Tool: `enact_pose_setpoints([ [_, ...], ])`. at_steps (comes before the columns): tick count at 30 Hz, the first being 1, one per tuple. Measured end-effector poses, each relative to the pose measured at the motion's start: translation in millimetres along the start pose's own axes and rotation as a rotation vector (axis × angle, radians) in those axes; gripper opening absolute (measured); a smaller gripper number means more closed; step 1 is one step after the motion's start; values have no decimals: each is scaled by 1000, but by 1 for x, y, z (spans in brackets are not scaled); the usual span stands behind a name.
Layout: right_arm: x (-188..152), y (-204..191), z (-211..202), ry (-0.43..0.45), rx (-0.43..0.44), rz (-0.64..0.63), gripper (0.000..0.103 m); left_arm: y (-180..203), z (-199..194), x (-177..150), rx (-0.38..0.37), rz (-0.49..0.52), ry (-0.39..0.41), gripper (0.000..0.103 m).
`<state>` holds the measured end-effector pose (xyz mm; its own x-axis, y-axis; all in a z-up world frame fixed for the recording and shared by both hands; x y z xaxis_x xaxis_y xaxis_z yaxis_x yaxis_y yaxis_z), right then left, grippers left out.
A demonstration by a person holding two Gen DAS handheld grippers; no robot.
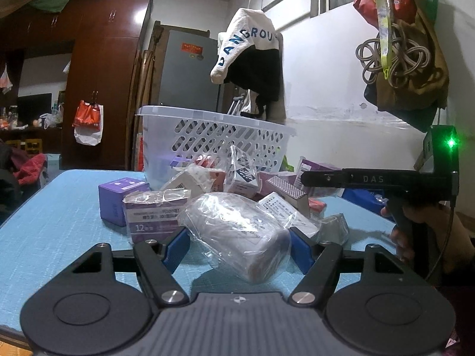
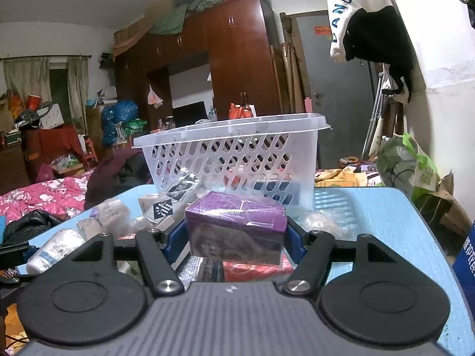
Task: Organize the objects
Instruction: 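Grasp the white wrapped roll with left tool while right tool grasps purple wrapped box, then lift both items into the white basket and open both tools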
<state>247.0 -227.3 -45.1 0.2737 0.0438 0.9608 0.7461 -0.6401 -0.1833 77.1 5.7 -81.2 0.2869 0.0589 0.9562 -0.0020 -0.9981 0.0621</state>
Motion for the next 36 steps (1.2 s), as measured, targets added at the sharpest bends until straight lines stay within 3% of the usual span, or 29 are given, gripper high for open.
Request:
enact_pose_setpoints([
  [36,25,8,-29,53,-35,-44,69,-27,-15,31,36,-55,79,75],
])
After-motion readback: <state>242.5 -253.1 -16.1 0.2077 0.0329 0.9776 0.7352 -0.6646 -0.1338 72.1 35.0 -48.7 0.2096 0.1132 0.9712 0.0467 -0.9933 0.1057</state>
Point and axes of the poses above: each gripper's, at about its wrist camera, not at the fingertips, and z roughly the way its jaws point, y to its right, x to its top, the point moved 4 cm from there along z, roughly the way its jaws point, and after that the axes turned 14 degrees about x, right-handed, at the moved point
